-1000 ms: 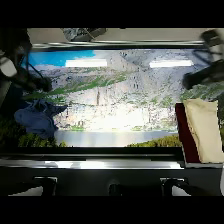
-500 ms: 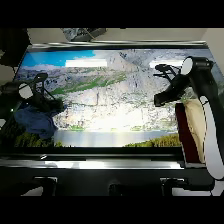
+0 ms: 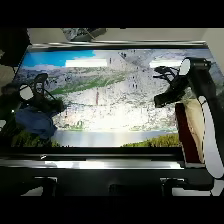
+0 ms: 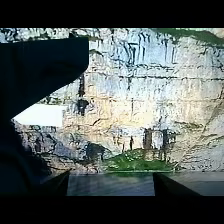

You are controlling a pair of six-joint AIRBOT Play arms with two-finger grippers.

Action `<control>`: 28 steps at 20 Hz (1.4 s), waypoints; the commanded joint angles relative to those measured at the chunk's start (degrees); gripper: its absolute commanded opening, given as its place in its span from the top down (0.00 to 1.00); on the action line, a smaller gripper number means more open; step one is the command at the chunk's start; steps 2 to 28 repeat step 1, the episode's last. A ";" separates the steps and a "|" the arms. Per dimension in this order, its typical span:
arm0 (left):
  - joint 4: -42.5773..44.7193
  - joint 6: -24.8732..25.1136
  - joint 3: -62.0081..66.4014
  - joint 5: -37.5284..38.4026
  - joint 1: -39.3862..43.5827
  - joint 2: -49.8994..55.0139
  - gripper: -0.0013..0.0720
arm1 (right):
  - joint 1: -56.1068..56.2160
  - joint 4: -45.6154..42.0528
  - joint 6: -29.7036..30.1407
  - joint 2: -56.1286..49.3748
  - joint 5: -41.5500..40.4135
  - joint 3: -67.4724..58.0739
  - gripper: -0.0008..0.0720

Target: Fold the shirts.

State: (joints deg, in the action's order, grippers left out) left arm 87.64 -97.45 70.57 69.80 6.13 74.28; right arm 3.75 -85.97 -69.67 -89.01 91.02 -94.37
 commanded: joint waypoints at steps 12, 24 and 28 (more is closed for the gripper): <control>-0.04 0.07 -0.02 -0.07 0.02 -0.04 0.16 | 0.07 -0.04 -0.02 -0.04 0.15 -0.02 0.14; -0.04 0.07 -0.02 -0.07 0.02 -0.04 0.16 | 0.07 -0.04 -0.02 -0.04 0.15 -0.02 0.14; -0.04 0.07 -0.02 -0.07 0.02 -0.04 0.16 | 0.07 -0.04 -0.02 -0.04 0.15 -0.02 0.14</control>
